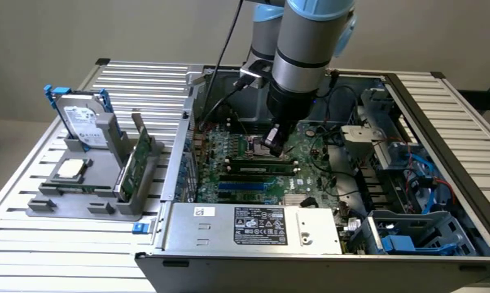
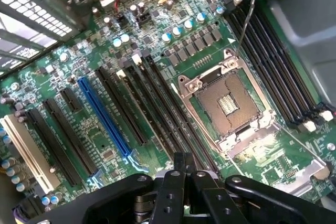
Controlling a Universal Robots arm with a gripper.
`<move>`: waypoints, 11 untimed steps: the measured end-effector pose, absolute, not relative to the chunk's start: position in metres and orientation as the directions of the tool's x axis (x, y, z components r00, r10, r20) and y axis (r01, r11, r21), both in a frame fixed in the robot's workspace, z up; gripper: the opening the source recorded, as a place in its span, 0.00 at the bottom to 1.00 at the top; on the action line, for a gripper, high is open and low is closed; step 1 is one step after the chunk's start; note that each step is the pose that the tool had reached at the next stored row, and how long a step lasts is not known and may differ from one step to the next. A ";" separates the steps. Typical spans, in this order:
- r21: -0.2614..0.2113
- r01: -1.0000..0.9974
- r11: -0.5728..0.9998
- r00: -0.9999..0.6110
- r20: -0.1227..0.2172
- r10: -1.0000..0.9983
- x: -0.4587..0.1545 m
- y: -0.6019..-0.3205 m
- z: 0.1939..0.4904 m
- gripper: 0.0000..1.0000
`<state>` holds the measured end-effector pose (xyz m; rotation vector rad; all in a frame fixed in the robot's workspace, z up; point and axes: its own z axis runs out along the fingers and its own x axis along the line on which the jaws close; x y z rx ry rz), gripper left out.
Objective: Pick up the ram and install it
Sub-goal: 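Press down the ram until it locks into place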
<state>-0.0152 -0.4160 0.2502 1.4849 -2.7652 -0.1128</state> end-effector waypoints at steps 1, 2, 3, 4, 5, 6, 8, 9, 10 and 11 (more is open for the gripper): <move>0.064 -0.823 0.564 -0.567 -0.033 -0.823 -0.015 -0.416 0.250 0.11; 0.063 -0.814 0.578 -0.581 -0.033 -0.814 -0.015 -0.416 0.250 0.11; 0.063 -0.804 0.591 -0.594 -0.033 -0.804 -0.015 -0.416 0.250 0.11; 0.063 -0.794 0.605 -0.607 -0.033 -0.794 -0.015 -0.416 0.250 0.11; 0.063 -0.784 0.618 -0.620 -0.033 -0.784 -0.015 -0.416 0.250 0.11; 0.063 -0.773 0.631 -0.634 -0.032 -0.773 -0.015 -0.416 0.250 0.11; 0.062 -0.752 0.656 -0.658 -0.031 -0.752 -0.015 -0.416 0.250 0.11; 0.062 -0.742 0.668 -0.670 -0.031 -0.741 -0.015 -0.416 0.250 0.11; 0.062 -0.731 0.680 -0.682 -0.031 -0.731 -0.015 -0.416 0.250 0.11; 0.061 -0.720 0.692 -0.694 -0.030 -0.720 -0.015 -0.416 0.250 0.11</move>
